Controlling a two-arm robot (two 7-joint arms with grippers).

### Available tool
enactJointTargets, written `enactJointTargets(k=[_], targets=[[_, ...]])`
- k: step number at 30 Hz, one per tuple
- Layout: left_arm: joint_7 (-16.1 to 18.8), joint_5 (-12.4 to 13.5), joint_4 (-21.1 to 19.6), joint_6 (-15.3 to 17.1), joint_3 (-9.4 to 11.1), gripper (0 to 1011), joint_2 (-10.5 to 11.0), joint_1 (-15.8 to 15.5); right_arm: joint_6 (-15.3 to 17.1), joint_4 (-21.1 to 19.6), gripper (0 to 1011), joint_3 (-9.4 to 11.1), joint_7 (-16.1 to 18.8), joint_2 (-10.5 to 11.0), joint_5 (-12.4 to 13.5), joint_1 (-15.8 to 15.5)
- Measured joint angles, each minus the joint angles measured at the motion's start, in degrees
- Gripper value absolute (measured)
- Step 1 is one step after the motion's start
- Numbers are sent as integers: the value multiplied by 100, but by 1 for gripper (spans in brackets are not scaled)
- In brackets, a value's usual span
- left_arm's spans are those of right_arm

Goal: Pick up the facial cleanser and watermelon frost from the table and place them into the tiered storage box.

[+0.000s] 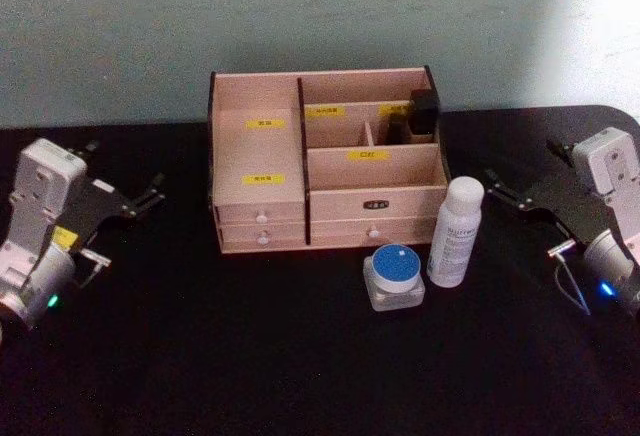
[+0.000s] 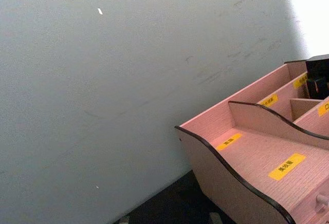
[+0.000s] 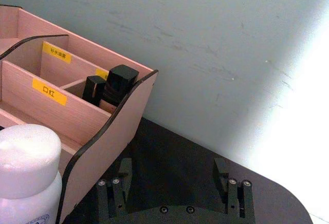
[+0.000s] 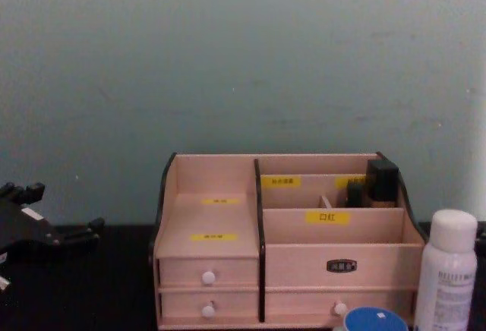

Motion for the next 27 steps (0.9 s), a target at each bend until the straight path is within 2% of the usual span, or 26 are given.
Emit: enactJointTargets(k=[27], targets=[[0, 0, 0, 0, 0, 1001, 0, 0, 0, 0, 1000, 0, 0, 0, 0, 0]])
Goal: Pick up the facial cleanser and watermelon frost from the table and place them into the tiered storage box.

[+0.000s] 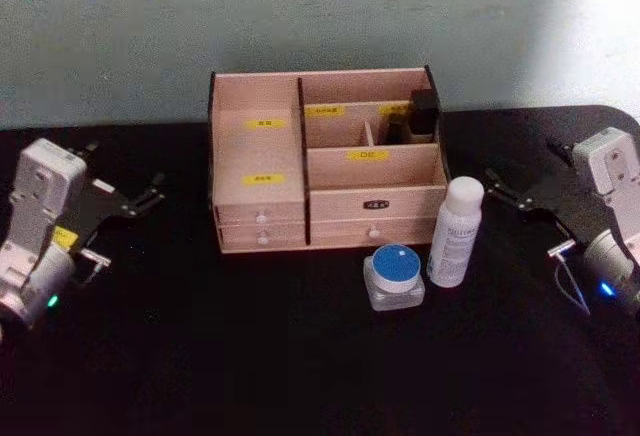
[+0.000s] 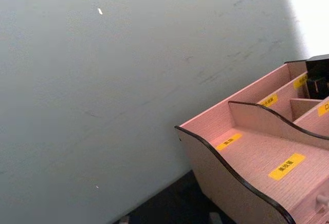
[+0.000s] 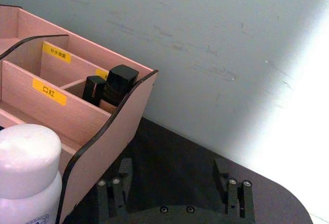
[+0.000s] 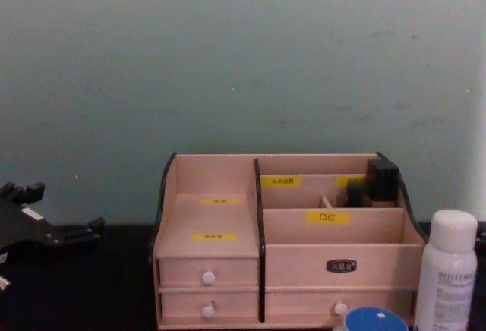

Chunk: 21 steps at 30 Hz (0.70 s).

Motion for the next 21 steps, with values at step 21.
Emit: enactJointTargets(k=[21], targets=[[0, 0, 0, 0, 0, 1001, 0, 0, 0, 0, 1000, 0, 0, 0, 0, 1]])
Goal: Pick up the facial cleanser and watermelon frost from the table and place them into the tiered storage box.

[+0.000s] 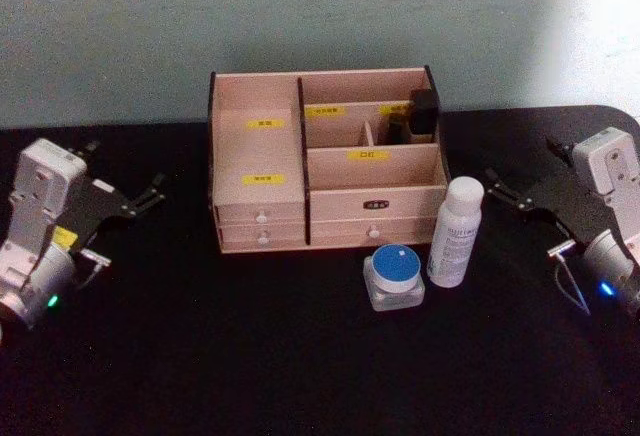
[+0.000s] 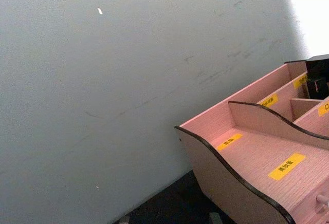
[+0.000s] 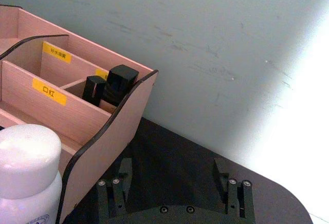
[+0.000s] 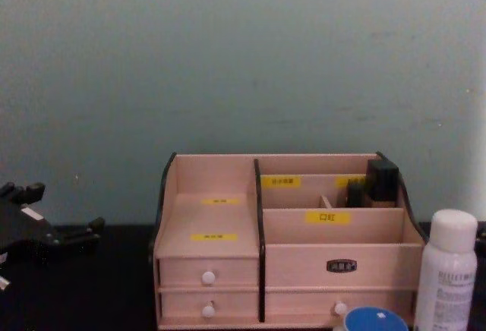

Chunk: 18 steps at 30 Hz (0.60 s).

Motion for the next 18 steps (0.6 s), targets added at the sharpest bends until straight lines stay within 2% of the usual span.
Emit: enactJointTargets(k=[10, 18], targets=[[0, 0, 0, 0, 0, 1001, 0, 0, -16, -13, 1000, 48, 49, -19, -3, -27], [0, 0, 0, 0, 0, 1001, 0, 0, 59, -322, 1000, 229, 173, 61, 36, -343]])
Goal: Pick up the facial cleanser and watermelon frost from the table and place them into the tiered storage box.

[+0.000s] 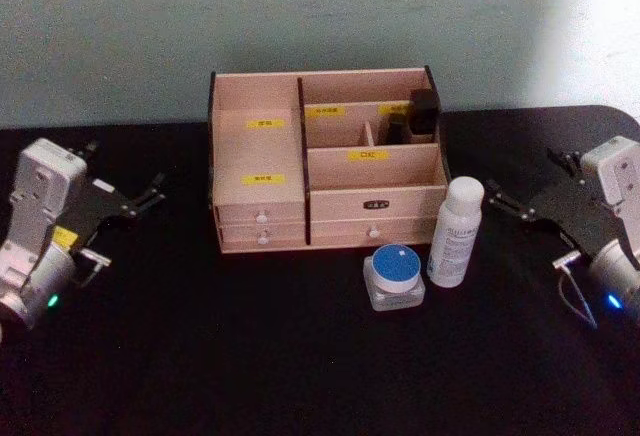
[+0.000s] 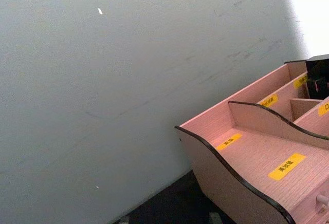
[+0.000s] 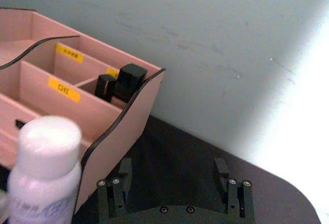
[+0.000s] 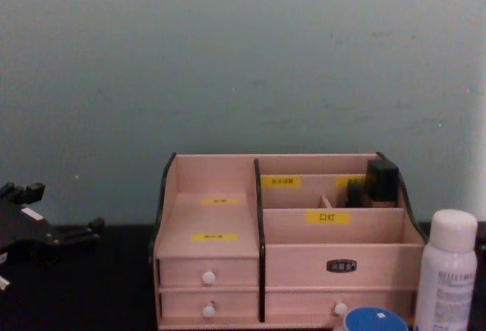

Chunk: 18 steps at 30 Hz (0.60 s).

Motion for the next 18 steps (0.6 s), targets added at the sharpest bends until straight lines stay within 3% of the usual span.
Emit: enactJointTargets(k=[11, 18], targets=[[0, 0, 0, 0, 0, 1001, 0, 0, 425, -667, 1000, 254, 64, 275, 98, -685], [0, 0, 0, 0, 0, 1001, 0, 0, 607, -1068, 1000, 433, 373, 395, 404, -1085]])
